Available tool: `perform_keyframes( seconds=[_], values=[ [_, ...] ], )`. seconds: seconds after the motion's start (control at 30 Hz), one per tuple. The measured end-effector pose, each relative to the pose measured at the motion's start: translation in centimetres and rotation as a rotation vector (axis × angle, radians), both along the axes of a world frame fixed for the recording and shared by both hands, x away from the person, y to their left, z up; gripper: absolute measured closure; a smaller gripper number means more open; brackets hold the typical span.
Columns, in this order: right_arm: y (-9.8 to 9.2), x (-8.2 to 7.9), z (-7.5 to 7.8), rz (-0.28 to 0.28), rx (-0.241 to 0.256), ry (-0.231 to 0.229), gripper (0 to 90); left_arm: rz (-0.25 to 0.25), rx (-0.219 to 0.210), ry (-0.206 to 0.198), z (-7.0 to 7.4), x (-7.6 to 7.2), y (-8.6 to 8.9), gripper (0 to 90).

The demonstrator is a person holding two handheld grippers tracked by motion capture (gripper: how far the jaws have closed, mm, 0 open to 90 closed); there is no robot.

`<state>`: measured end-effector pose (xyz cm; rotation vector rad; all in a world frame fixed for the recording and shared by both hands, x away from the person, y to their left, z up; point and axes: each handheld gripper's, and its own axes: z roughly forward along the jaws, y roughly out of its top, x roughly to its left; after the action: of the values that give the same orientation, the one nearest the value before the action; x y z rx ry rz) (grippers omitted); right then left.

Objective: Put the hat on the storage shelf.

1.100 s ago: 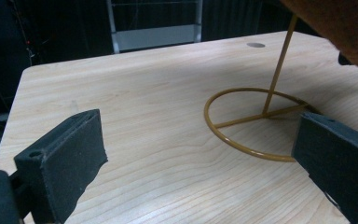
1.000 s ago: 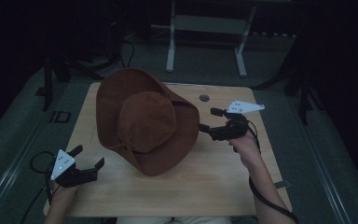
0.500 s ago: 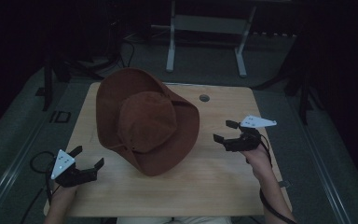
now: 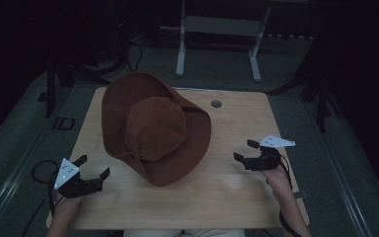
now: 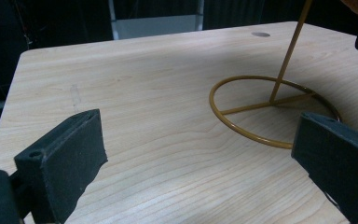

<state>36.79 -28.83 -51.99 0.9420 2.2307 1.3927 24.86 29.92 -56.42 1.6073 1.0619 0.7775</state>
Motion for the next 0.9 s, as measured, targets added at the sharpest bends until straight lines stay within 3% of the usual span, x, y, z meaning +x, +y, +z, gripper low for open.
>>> perform_keyframes(
  seconds=[0.17,0.43,0.67,0.9],
  values=[
    [-1.4,-0.3,-1.5,-0.046,0.002,0.025,14.7,-0.006,0.002,0.002,-0.1,0.0,0.0,3.1],
    [-3.2,-1.0,-3.3,-0.146,-0.066,0.035,14.7,-0.009,0.005,0.008,-0.2,0.1,-0.1,3.1],
    [-4.5,-1.3,-3.9,-0.307,-0.097,0.000,14.7,-0.011,0.017,0.007,-0.4,0.2,-0.1,3.1],
    [-5.7,-1.3,-4.0,-0.464,-0.110,-0.002,14.6,0.012,0.007,0.005,-0.5,0.0,0.0,3.1]
  ],
)
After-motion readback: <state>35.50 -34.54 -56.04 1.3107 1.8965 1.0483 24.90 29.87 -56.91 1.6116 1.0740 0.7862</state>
